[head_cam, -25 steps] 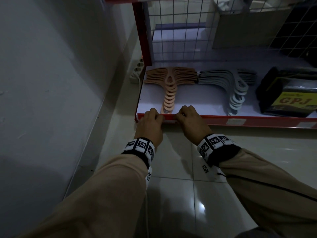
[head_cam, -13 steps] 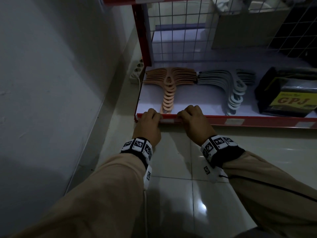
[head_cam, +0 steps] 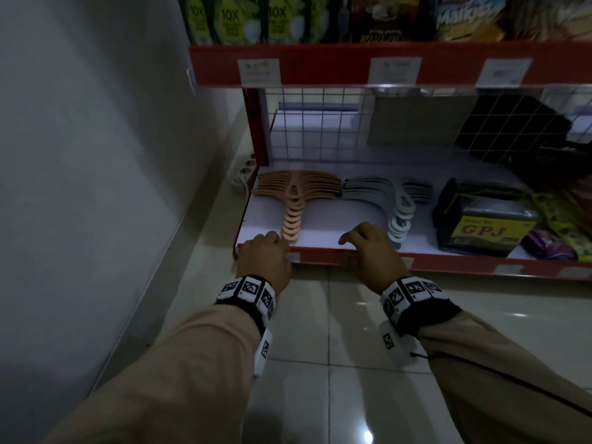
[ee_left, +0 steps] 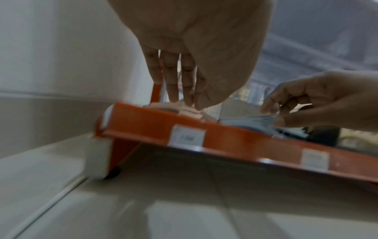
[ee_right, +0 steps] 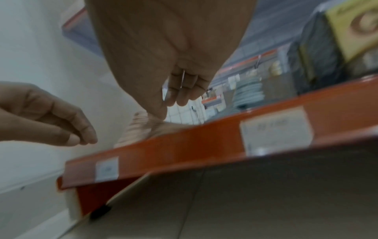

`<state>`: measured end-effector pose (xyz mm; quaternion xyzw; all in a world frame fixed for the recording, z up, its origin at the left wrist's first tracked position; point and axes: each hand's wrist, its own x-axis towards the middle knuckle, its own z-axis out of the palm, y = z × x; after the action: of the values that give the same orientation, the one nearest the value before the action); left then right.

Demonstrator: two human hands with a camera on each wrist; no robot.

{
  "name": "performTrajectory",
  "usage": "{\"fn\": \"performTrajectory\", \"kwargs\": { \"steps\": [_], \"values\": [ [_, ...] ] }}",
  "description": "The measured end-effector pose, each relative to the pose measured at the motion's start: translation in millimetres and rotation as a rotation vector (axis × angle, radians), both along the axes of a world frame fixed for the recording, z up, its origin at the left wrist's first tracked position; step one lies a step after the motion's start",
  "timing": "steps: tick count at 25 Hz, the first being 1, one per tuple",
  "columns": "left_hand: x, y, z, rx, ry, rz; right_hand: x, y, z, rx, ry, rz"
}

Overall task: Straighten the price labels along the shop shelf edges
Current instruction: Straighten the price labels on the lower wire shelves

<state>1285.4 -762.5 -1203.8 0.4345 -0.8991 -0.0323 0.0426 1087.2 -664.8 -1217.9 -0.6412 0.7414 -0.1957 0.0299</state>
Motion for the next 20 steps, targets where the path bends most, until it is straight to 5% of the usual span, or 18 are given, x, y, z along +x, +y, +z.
{"fn": "performTrajectory", "kwargs": {
  "steps": [15,20],
  "values": [
    [-89.4,-14.7,236.1,-0.359,0.377,-0.394,-42.3,-3.3,213.5,-0.469,0.114,-0.19],
    [-100.8,-24.0,281.2,-0.397,0.464,-0.505,-37.0,2.6,252.2,-0.427,0.215,-0.274]
  ]
}}
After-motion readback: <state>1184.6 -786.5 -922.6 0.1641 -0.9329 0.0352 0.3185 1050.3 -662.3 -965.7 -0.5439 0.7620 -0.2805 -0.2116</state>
